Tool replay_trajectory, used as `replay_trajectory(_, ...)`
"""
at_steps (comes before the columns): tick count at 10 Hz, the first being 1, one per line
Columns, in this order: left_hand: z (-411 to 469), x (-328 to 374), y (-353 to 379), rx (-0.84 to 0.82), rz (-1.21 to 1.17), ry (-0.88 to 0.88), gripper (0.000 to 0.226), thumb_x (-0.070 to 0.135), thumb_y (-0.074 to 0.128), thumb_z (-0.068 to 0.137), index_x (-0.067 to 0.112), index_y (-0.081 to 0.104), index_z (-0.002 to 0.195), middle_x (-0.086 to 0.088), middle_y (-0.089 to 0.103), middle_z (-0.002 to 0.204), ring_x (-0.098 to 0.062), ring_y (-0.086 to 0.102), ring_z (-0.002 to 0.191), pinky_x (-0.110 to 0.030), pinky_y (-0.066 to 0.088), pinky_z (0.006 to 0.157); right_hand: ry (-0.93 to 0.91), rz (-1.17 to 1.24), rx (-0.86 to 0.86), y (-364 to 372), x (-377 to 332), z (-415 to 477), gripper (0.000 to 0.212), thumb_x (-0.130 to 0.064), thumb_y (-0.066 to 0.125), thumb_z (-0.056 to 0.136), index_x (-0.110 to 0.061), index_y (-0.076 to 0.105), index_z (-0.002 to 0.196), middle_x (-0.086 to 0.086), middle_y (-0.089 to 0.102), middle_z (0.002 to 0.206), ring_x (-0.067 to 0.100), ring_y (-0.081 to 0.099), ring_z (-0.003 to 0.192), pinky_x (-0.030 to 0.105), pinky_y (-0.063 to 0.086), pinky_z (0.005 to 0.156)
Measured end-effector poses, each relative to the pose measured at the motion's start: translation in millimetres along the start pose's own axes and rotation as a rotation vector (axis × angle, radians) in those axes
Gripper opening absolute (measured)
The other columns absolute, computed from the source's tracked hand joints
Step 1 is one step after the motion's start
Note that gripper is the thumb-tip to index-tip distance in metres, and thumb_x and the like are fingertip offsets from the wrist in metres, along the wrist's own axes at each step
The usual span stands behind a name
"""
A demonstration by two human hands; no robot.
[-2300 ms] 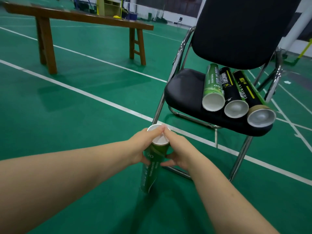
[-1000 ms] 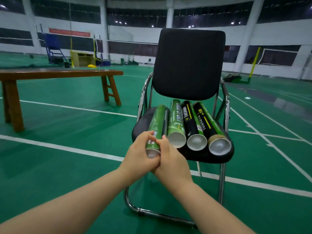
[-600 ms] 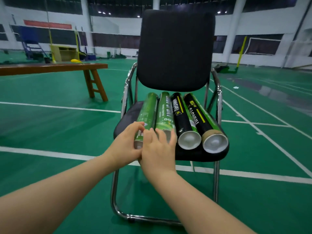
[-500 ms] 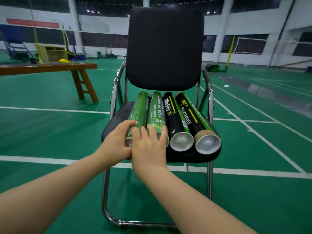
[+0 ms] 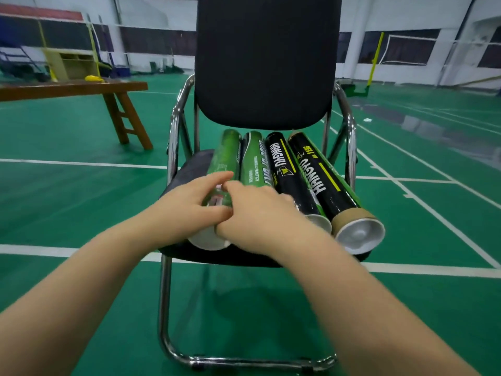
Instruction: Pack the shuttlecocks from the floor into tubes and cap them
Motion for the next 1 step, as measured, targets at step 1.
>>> replay_trajectory(1, 3.8, 16.3, -19.1, 0.122, 0.023, 0.012, 0.049, 0.039, 0.058, 0.083, 0.04, 0.045, 0.13, 0.021, 0.052, 0.121, 0.0, 0.046, 0.107, -0.022, 0.033, 0.087, 0.041, -0.005, 0.095, -24.0, 12.8, 7.2, 0.041, -0.031, 0.044, 0.091, -0.026, 0.041, 0.131, 0.003, 0.058, 0.12, 0.027, 0.049, 0.115, 0.045, 0.032, 0.096)
Point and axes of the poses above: each hand's wrist, its own z-axis towards the middle knuckle, its own y-axis out of the palm, x = y × z, the point moved 7 cm from there along z, towards the middle knuckle
